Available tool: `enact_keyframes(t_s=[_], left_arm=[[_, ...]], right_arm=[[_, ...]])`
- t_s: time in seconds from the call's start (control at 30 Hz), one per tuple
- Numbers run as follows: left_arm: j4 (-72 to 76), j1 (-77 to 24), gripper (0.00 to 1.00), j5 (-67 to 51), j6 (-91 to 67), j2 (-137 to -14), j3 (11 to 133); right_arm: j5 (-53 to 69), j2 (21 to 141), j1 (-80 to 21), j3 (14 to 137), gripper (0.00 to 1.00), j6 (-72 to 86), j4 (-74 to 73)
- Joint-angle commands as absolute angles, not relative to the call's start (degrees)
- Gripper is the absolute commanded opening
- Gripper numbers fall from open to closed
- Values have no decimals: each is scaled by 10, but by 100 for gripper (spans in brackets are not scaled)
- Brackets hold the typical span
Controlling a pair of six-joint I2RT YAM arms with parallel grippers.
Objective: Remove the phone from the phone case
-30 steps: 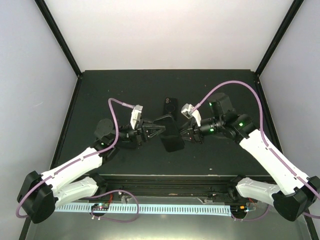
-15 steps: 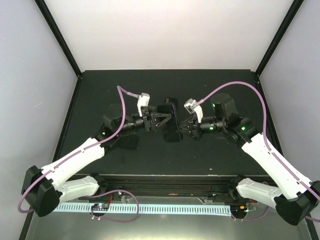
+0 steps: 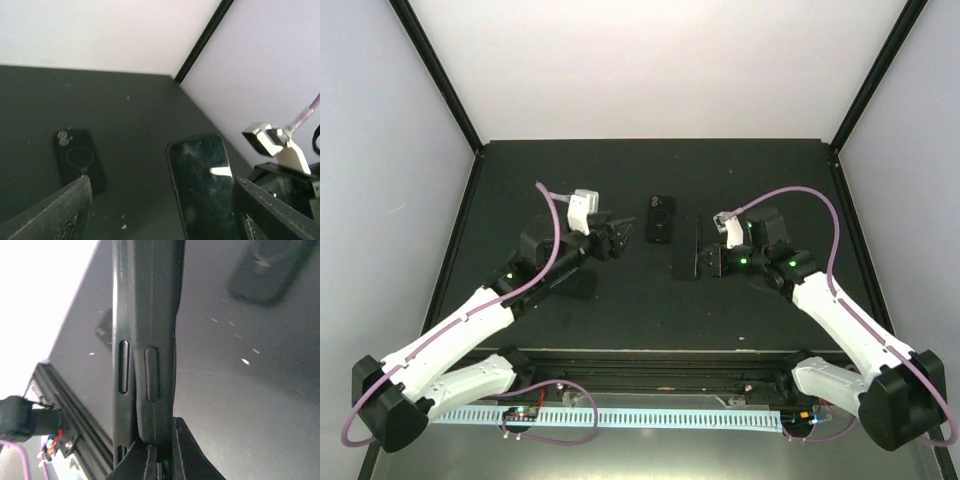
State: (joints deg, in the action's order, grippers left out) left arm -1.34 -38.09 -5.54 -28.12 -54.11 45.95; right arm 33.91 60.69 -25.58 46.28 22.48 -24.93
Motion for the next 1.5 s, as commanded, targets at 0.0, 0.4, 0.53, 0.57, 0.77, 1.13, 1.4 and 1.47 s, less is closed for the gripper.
enact_keyframes(t_s=[0.0, 0.4, 0.53, 0.57, 0.77, 1.13, 1.4, 1.47], left_arm=[[-65, -417, 75, -15, -252, -567, 425], [-1, -592, 75, 90, -212, -696, 391], [9, -610, 78, 91, -194, -763, 424], [8, -615, 78, 87, -192, -782, 437], [22, -652, 78, 91, -161, -870, 499], [67, -671, 75, 132, -139, -935, 522], [36, -674, 78, 172, -137, -921, 512], [38, -675, 78, 175, -130, -923, 510]], right_arm=[[295, 628, -224, 435, 1, 281, -200], [181, 694, -188, 475, 1, 209, -388], [207, 743, -153, 486, 1, 211, -410], [218, 750, -148, 483, 1, 218, -405], [232, 770, -148, 477, 1, 235, -379], [291, 832, -148, 480, 1, 256, -344], [296, 836, -148, 489, 1, 265, -334], [301, 841, -148, 488, 1, 261, -330]])
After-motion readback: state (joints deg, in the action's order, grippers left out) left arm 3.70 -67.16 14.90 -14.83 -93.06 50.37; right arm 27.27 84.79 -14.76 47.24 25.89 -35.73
